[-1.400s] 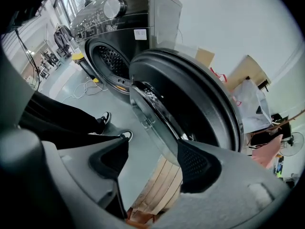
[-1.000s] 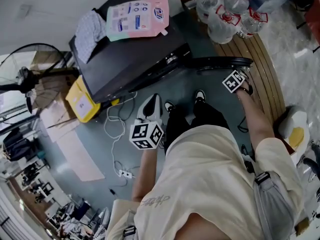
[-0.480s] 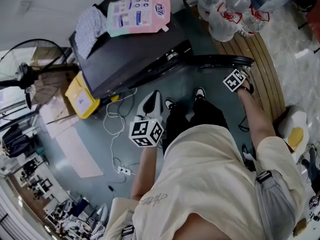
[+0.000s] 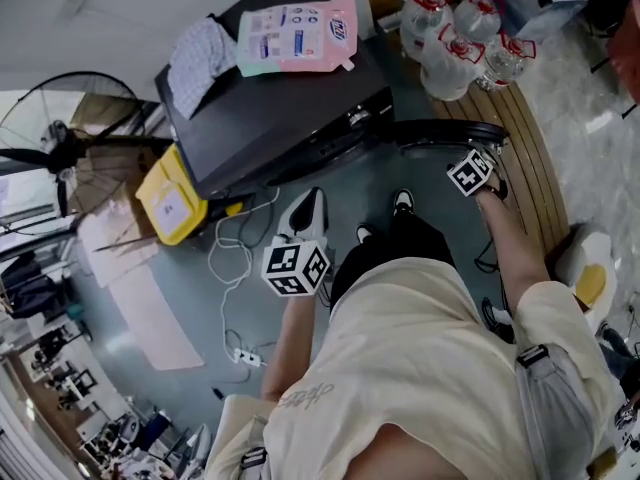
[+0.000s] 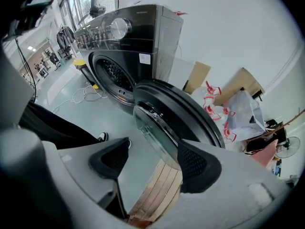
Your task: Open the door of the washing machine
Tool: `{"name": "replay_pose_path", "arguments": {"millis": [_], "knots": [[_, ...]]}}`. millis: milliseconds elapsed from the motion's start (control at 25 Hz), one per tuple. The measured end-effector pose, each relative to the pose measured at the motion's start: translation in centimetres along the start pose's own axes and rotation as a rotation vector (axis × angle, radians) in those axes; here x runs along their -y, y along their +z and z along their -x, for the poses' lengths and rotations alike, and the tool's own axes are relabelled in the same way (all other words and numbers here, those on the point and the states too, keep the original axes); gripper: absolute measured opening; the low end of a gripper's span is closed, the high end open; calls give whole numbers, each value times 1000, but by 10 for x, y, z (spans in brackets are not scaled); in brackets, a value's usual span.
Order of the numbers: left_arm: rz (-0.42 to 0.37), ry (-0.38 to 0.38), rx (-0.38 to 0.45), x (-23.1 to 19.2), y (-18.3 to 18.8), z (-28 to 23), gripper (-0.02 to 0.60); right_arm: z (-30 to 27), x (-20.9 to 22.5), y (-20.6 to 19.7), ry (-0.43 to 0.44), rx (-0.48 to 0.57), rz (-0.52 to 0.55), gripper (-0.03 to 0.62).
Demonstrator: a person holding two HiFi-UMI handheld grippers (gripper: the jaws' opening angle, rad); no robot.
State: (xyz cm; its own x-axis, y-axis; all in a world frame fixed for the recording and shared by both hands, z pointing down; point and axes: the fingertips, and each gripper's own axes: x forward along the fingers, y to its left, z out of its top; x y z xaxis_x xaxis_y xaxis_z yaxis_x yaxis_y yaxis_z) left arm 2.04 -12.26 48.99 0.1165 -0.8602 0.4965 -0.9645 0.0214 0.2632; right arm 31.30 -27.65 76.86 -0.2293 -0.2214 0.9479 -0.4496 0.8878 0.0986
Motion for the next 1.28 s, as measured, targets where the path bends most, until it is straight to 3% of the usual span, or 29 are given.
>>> {"name": "replay_pose_path", "arguments": {"millis": [440,680,920,1080,1280], "knots": [[-2,-9,50,-39,-10,49,18,92,-65,66,-19,252,-120,233],[-167,12,75,-54,-10,70,18,151,-91,108,1,449,-195,170],[-127,-52,133,-52,4,85,18,218,-101,137,4,628,-266,44],[-144,-67,167,-49,21,94,18,256,-115,154,17,728,-269,5],[-149,-72,211,-42,43,100,18,304,-132,181,79,855,-226,2]]}}
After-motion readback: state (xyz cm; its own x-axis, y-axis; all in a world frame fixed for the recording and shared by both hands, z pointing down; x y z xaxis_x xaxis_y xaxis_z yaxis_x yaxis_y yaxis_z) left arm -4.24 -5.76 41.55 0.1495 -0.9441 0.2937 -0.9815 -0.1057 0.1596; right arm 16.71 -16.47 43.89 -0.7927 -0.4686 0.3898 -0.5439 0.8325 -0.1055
